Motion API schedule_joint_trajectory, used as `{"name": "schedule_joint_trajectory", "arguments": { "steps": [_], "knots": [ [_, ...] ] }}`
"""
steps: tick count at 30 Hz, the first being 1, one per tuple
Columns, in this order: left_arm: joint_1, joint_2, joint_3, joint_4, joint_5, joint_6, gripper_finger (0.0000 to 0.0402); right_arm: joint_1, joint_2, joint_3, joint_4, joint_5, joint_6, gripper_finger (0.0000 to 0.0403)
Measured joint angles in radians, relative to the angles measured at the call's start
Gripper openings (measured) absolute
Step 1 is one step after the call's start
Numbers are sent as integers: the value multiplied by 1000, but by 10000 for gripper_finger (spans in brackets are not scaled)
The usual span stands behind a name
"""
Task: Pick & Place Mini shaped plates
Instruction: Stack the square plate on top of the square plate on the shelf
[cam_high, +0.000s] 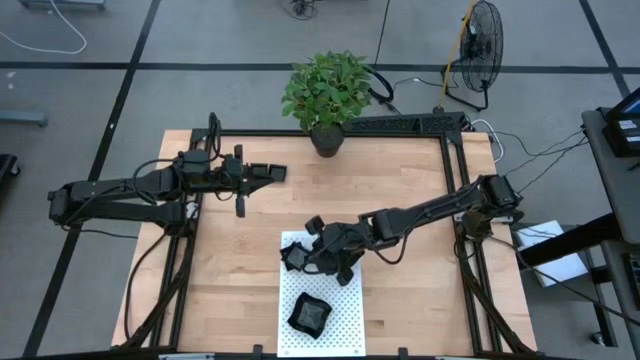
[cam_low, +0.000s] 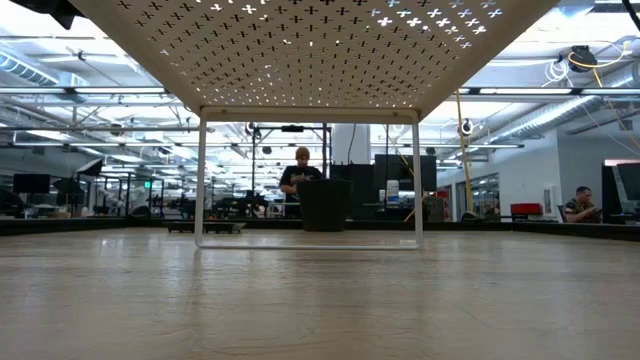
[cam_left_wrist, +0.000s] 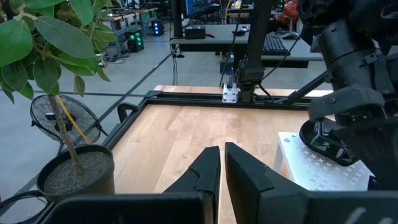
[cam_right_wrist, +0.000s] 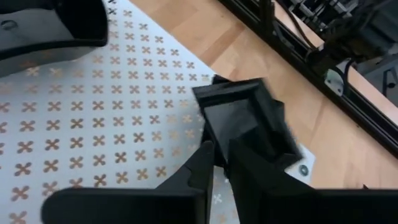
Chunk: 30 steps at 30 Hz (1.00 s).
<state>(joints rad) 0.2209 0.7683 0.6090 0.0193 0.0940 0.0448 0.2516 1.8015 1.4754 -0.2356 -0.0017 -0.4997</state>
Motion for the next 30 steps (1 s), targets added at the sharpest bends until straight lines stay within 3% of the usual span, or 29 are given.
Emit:
{"name": "schedule_joint_trajectory", "arguments": {
  "steps": [6,19,30],
  "knots": [
    [0,0,0,0,0,0,31,1,0,0,0,0,-14,4],
    [0,0,0,0,0,0,31,33,0,0,62,9,-17,0],
    [0,0,0,0,0,0,31,67,0,0,159,163,53,0]
  ]
}}
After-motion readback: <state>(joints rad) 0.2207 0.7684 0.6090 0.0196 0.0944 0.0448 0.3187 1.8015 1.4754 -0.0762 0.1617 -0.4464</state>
